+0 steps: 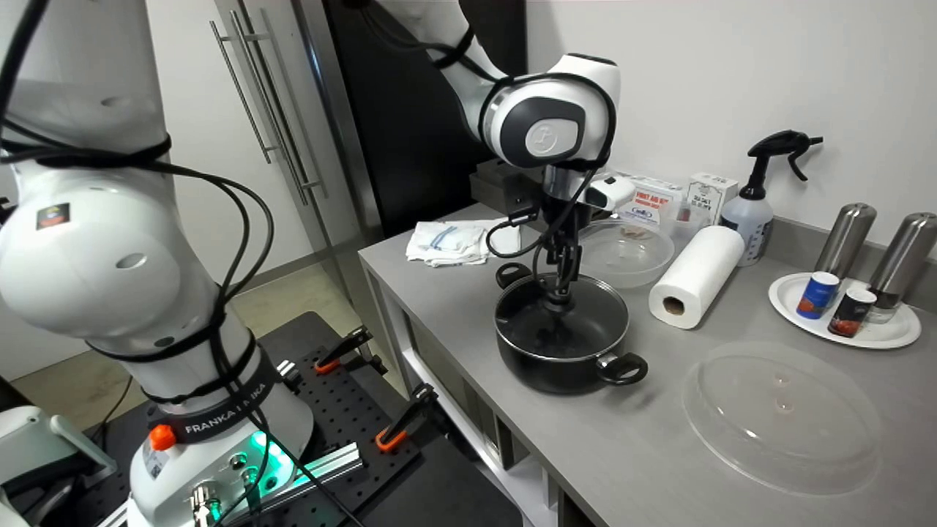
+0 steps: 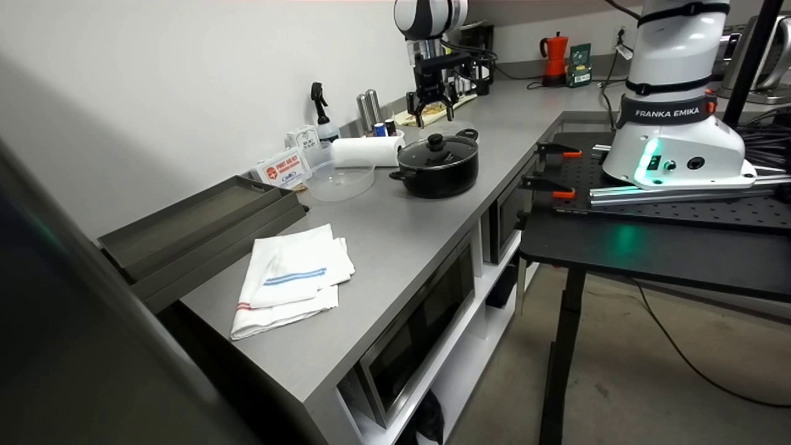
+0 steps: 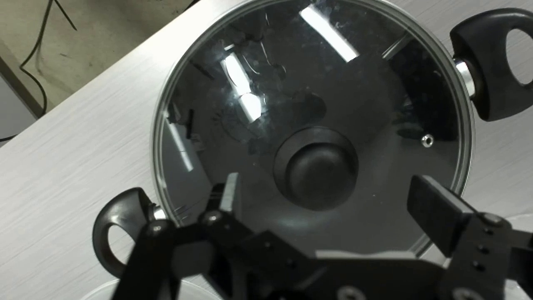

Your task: Uncover the pot and put the lid on the table

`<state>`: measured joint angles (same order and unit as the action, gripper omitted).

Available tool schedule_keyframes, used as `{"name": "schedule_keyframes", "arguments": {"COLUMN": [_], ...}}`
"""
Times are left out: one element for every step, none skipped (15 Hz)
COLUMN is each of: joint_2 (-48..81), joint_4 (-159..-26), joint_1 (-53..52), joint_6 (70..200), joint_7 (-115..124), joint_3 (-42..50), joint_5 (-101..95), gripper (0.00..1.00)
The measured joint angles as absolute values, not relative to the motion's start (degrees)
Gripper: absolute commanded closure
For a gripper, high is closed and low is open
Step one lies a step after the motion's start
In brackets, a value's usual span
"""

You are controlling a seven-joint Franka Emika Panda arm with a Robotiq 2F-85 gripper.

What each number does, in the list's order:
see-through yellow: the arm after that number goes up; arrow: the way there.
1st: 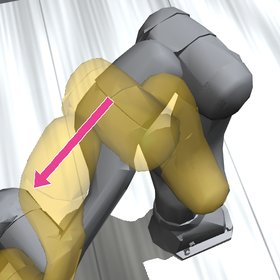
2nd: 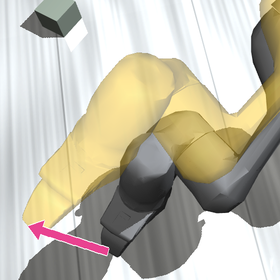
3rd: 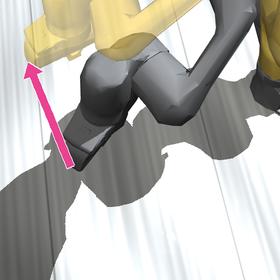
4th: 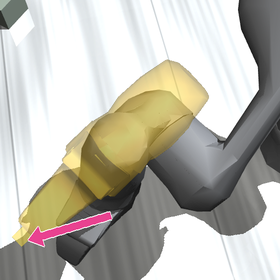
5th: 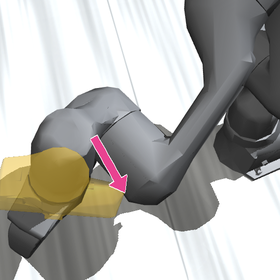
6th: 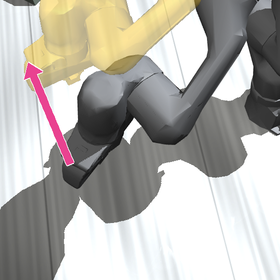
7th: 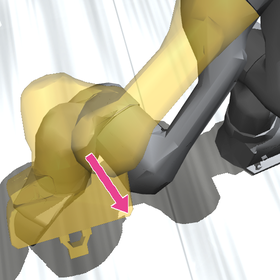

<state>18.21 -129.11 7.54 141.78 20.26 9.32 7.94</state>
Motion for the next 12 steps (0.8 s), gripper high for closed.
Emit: {"name": "schedule_keyframes", "arguments": {"joint_2": [18.7,19.3,19.8,20.3,20.7,21.2,21.7,22.1,22.6,23.1,23.5,24.0], "joint_4": [-128.7,-128.3,-127.9,-127.6,-127.2,-126.8,-126.5,-126.2,-125.8,-125.5,-125.2,-124.9], "joint_1": [7.5,7.5,7.5,7.5,7.5,7.5,7.5,7.5,7.5,7.5,7.5,7.5], "joint_6": [141.9,142.0,142.2,142.5,142.7,142.8,143.0,143.1,143.2,143.4,143.5,143.6], "joint_7": [20.3,20.3,20.3,20.3,20.3,20.3,20.3,20.3,20.3,20.3,20.3,20.3], "joint_3": [9.4,9.4,9.4,9.4,9.5,9.5,9.4,9.4,9.4,9.4,9.4,9.4], "joint_5": [8.0,8.0,8.0,8.0,8.0,8.0,8.1,8.1,8.2,8.2,8.2,8.3], "gripper": [0.00,0.00,0.00,0.00,0.00,0.00,0.00,0.00,0.00,0.00,0.00,0.00]}}
